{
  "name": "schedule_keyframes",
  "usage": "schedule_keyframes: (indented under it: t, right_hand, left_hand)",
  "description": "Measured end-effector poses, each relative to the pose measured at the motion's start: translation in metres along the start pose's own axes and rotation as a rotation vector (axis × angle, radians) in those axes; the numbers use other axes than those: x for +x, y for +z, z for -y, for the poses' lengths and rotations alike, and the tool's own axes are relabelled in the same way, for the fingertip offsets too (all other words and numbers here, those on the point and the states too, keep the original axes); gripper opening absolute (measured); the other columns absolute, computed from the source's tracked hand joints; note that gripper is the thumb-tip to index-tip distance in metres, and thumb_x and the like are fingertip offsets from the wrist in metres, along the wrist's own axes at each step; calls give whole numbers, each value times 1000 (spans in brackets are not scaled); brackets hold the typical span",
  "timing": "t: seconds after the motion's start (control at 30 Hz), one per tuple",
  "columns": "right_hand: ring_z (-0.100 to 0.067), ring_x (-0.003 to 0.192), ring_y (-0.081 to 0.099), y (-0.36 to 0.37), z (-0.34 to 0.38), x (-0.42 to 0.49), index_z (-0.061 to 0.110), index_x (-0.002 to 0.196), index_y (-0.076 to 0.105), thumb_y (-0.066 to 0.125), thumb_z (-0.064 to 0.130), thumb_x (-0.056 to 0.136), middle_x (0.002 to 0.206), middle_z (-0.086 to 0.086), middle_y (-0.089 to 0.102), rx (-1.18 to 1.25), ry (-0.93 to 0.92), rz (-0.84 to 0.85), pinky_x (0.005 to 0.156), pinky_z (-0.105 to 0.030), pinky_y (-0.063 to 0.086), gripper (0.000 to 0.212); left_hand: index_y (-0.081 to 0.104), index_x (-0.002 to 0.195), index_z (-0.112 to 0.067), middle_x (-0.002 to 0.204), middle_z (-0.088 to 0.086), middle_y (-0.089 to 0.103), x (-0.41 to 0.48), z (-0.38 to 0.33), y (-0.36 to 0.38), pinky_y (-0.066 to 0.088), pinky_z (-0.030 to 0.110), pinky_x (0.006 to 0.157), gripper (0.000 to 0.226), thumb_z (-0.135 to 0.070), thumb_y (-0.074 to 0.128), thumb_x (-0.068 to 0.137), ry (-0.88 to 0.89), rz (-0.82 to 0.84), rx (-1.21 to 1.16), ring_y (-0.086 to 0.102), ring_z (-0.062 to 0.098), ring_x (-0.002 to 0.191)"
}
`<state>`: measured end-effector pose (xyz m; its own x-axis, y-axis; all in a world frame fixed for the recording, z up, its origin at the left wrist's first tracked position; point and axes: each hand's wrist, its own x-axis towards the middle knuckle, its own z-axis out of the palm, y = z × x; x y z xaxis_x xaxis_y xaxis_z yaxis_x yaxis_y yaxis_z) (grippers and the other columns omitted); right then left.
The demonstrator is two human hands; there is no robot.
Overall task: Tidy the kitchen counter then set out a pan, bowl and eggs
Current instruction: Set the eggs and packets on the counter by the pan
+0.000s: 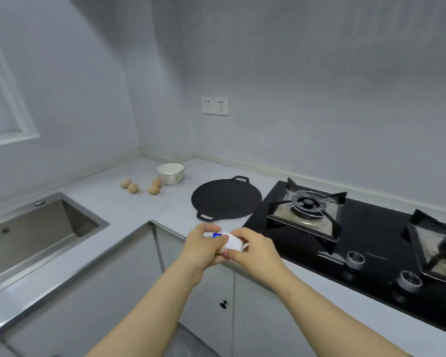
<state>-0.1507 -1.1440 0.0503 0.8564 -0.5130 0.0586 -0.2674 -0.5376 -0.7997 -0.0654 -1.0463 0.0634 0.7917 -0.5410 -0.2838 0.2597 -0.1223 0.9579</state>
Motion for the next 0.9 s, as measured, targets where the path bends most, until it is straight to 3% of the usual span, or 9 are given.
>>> schedule_keyframes:
  t: [0.1, 0.3, 0.47, 0.63, 0.8, 0.9]
  right_hand:
    - [-5, 82, 55, 33, 16, 28, 28, 108, 60, 68, 31, 81, 97, 11, 61, 25, -15, 69, 67, -16, 43, 28]
    - [0, 78, 54, 100, 39, 110, 30, 99, 59, 67, 28, 81, 95, 12, 62, 95, -56, 203, 66, -14, 41, 19]
    - [-9, 76, 61, 128, 43, 193, 28, 103, 52, 59, 36, 87, 98, 7, 57, 149, 22, 237, 73, -24, 48, 19]
    - [-7, 64, 61, 151, 46, 279, 18, 122, 51, 49, 41, 93, 109, 0, 60, 153, 100, 350, 78, -31, 51, 37]
    - [-10, 55, 55, 172, 47, 339, 20, 97, 54, 38, 43, 97, 84, -1, 60, 255, 209, 395, 64, -23, 50, 28]
    - [-12, 51, 51, 186, 37, 368, 19, 80, 52, 36, 28, 99, 76, -5, 60, 271, 287, 373, 52, -20, 48, 27]
  left_hand:
    - [53, 91, -12, 96, 15, 59, 19, -3, -40, 59, 28, 67, 13, -1, 59, 87, -20, -46, -46, 64, 20, 73]
    - [53, 106, 2, 100, 22, 61, 79, -7, -117, 60, 30, 68, 19, 6, 50, 88, -36, -158, -176, 63, 24, 73]
    - [53, 89, -12, 98, 17, 62, 155, -25, -154, 58, 29, 66, 19, 5, 46, 89, -10, -362, 35, 66, 23, 70]
    - [51, 104, -12, 103, 15, 58, 239, -46, -175, 55, 22, 55, 16, -1, 51, 92, -47, -447, 92, 65, 20, 75]
    - [53, 101, -10, 93, 8, 55, 295, -47, -200, 53, 22, 53, 15, -1, 56, 90, -86, -460, 90, 62, 17, 75]
    - [54, 90, -12, 94, 10, 57, 329, -41, -214, 53, 21, 50, 13, 1, 57, 88, -112, -426, 128, 65, 22, 78]
